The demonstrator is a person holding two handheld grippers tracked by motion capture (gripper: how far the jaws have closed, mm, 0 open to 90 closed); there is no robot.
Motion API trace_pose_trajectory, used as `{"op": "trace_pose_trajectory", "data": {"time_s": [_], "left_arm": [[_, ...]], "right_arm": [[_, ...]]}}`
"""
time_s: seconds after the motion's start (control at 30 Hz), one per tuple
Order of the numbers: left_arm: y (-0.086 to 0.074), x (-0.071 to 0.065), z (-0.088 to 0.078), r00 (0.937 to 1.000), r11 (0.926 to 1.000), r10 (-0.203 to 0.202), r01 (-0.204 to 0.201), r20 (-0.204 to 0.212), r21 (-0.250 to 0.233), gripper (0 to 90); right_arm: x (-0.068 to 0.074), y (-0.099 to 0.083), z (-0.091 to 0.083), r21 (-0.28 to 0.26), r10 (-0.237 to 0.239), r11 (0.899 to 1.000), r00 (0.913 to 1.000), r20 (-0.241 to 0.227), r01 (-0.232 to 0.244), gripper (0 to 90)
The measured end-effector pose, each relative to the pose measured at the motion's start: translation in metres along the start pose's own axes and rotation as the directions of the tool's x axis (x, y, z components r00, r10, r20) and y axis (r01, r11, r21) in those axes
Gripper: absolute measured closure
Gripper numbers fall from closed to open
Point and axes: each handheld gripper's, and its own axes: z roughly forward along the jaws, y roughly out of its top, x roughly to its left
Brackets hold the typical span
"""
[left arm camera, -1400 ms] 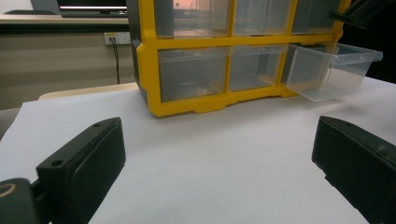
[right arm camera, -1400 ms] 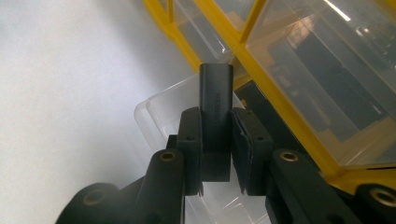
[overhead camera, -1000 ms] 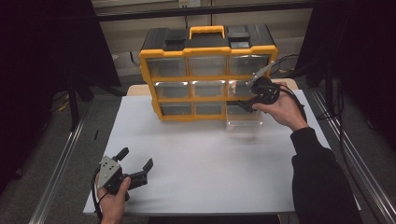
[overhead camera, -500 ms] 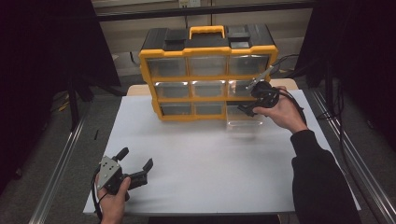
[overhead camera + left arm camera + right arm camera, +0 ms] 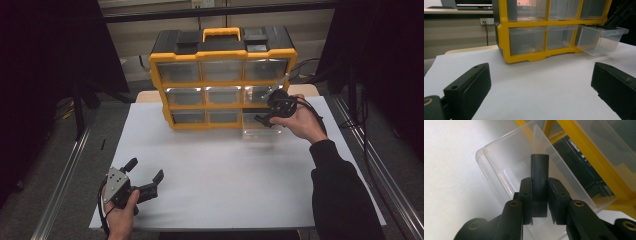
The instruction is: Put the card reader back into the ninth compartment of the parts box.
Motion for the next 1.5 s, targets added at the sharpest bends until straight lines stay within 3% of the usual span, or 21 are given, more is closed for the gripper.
{"op": "trace_pose_trajectory", "data": {"time_s": [0.5,0.87,1.2,1.37,1.5], "left_arm": [[0.0001,0.0003,-0.0003,1.0,1.0,0.002,-0.002,-0.001,0.001,2.8],[0.0,0.0002,-0.0001,1.0,1.0,0.0,0.0,0.003,0.0,2.8],[0.0001,0.0002,-0.0004,1.0,1.0,0.004,-0.004,0.0,0.002,2.8],[0.0,-0.0001,-0.0001,1.0,1.0,0.001,-0.001,-0.001,-0.001,2.8],[0.0002,0.0001,-0.0007,1.0,0.9999,0.01,-0.01,0.0,0.005,2.8]], "right_arm": [[-0.0014,0.0009,0.0075,0.026,-0.01,1.0,0.9998,0.015,0.01,73.5],[-0.0014,0.0014,0.0049,-0.028,0.029,0.999,0.9988,0.039,-0.028,35.4],[-0.0008,0.0014,0.0001,-0.085,0.084,0.993,0.9948,0.057,-0.079,17.2],[-0.0013,-0.0025,-0.0007,-0.132,0.118,0.985,0.9919,0.046,-0.111,14.9],[-0.0001,-0.0078,-0.0011,-0.16,0.146,0.978,0.9872,0.064,-0.134,12.6]]}}
